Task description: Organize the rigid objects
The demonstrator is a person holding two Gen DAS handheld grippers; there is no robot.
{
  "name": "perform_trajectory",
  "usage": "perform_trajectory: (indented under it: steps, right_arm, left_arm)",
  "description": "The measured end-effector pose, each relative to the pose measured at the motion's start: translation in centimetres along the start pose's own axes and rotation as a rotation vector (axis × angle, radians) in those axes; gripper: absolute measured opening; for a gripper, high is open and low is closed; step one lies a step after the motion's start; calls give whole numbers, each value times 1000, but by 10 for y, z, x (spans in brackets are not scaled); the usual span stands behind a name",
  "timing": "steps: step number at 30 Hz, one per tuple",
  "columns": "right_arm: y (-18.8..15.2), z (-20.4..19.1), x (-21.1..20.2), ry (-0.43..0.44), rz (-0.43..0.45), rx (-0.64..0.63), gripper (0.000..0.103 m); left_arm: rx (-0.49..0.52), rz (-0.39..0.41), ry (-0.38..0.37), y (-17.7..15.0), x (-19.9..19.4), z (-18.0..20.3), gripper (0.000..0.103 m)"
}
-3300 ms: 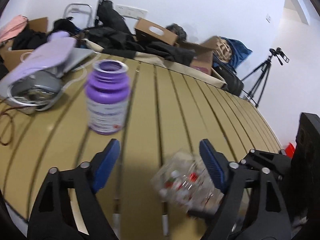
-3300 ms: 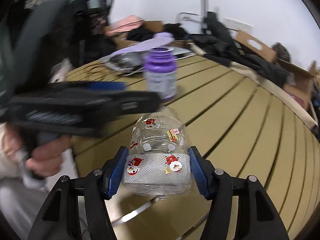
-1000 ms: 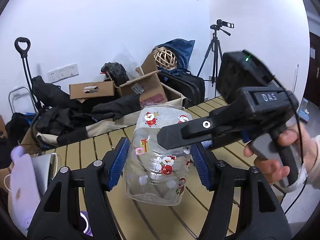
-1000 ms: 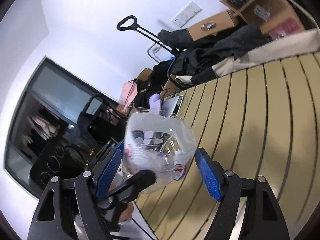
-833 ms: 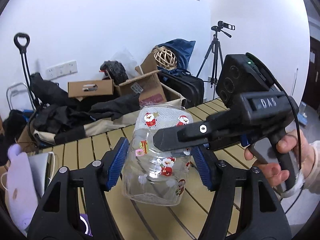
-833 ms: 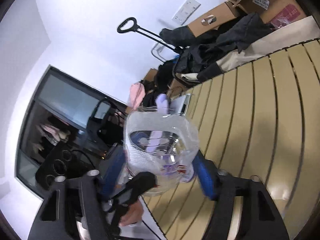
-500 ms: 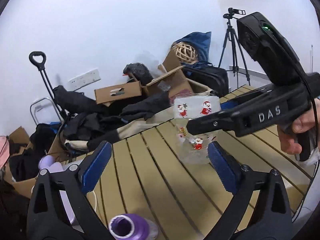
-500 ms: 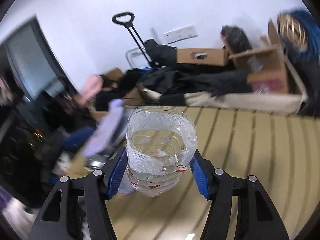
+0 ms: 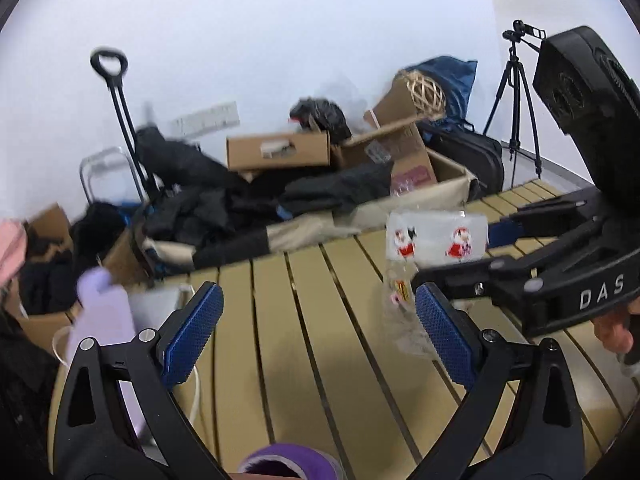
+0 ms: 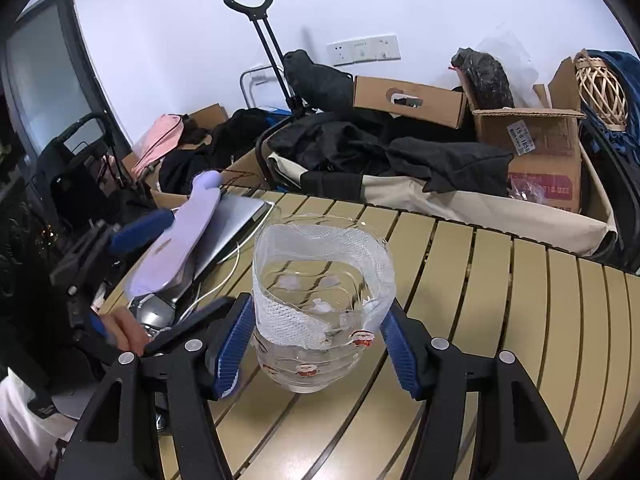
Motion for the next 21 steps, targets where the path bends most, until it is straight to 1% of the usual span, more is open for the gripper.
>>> perform_trajectory:
  steps: [2,4,7,11,12,13,15,17,19,20,21]
  right_arm:
    - [-3,-1,6,-3,-14,-6,67]
    - [-9,-1,11,-12,-24,-14,67]
    - [-18,-1,23,-49,-39,-41,68]
    - [-33,-4,52,-88,-72,-68,69]
    - [-38,-4,61,-106,-82,-77,70]
    - [-43,-3,69,-146,-91,-88,70]
    - [-48,0,76,-182,-94,-88,70]
    - [-52,3,75,-183,-101,-63,70]
    - [-54,5,64,-167,-91,-23,70]
    - [-54,5,60,-156,-82,-16,70]
    - [-55,2,52,-128,-69,-6,71]
  left_arm:
    - [12,-39,11,-7,3,0,96]
    - [-2,-49,34,-16,-4,-1,96]
    - [-37,-91,9,-41,-13,2,96]
    - [-115,-148,10,-71,1,2,96]
    - [-134,-166,20,-77,7,2,96]
    - [-140,-174,25,-81,10,3,96]
    - [-119,-177,60,-84,12,6,95]
    - [-114,-158,83,-81,6,7,95]
    - [-134,-154,65,-79,-2,8,95]
    - [-154,-164,50,-79,-6,8,95]
    - [-178,-173,45,-81,-10,7,95]
Point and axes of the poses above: each gripper's, at about its wrist camera, not at the fingertips, and x roughly the way its jaws point, z to its right, y to its top, the point moved 9 cm from there along x, roughly the way its jaws point, and after that the axes turned 13 degrees about -z, right-handed, at the moved point
